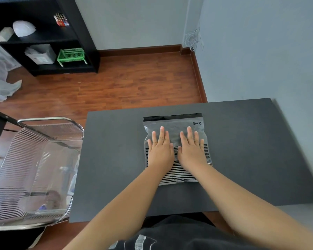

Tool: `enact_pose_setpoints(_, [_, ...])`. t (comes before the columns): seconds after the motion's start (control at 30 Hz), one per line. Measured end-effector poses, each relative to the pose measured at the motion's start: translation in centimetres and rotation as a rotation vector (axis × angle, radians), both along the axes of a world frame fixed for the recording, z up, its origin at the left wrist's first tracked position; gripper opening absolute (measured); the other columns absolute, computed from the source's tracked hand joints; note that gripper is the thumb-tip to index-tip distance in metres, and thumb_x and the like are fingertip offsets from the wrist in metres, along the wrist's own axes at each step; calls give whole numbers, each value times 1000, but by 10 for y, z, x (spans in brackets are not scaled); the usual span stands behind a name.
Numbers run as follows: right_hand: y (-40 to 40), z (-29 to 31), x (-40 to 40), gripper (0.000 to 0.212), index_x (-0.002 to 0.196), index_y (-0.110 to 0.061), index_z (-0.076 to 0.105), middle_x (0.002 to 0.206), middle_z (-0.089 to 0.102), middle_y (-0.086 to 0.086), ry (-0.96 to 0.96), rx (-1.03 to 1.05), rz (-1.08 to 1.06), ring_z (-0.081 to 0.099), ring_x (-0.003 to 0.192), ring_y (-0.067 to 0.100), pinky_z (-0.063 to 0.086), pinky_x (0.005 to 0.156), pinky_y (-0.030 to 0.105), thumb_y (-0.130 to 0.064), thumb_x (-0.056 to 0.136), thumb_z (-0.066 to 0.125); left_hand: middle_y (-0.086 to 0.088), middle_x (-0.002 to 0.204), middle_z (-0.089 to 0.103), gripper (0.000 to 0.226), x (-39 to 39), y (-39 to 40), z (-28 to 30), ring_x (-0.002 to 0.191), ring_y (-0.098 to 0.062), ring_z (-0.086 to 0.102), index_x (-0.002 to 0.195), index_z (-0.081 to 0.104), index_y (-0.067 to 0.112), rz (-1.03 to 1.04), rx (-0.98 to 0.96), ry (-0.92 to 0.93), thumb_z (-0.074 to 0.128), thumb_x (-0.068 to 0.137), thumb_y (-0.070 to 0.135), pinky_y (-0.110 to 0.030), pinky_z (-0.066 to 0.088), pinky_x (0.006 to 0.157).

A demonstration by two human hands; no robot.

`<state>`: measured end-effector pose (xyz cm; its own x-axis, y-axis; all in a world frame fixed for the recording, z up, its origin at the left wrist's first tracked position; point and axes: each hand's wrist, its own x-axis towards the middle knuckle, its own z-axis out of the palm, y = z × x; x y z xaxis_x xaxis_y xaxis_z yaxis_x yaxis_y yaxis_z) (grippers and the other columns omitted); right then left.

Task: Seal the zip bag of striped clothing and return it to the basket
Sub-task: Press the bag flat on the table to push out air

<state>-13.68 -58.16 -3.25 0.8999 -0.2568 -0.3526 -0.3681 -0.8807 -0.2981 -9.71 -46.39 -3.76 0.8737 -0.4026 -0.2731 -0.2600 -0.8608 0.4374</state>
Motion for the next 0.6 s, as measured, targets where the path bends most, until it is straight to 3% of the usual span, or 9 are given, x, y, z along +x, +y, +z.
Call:
enact_pose_setpoints(0.13, [-2, -13, -1, 63, 154, -32, -9, 159, -31, 0, 25, -9, 20, -24, 147, 27, -13, 117, 47, -41, 102, 23, 4, 164, -13, 55, 5, -3, -14, 149, -31, -14, 155, 0, 18, 0, 32, 4, 20, 105, 29, -46, -7, 118])
enact_pose_setpoints(0.27, [-9, -25, -8, 61, 146, -48, -23, 152, -42, -5, 39, -48, 82, -35, 141, 23, -21, 112, 50, -58, 96, 11, 10, 161, -20, 56, -1, 9, -27, 148, -26, -19, 153, -9, 33, -26, 114, -30, 18, 104, 34, -47, -14, 116])
enact_pose_setpoints(0.37, [-11, -30, -11, 61, 143, -52, -25, 152, -43, -8, 60, -42, 76, -38, 138, 19, -24, 108, 53, -64, 91, 5, 10, 161, -22, 54, -2, 12, -29, 148, -24, -21, 150, -13, 42, -50, 144, -60, 14, 103, 39, -48, -16, 116])
enact_pose_setpoints(0.6, [-11, -32, -10, 60, 140, -54, -27, 155, -39, -9, 68, -42, 65, -31, 144, 21, -26, 107, 53, -68, 88, 1, 10, 161, -22, 54, -1, 12, -35, 148, -23, -20, 151, -9, 42, -53, 164, -88, 14, 103, 40, -47, -16, 116])
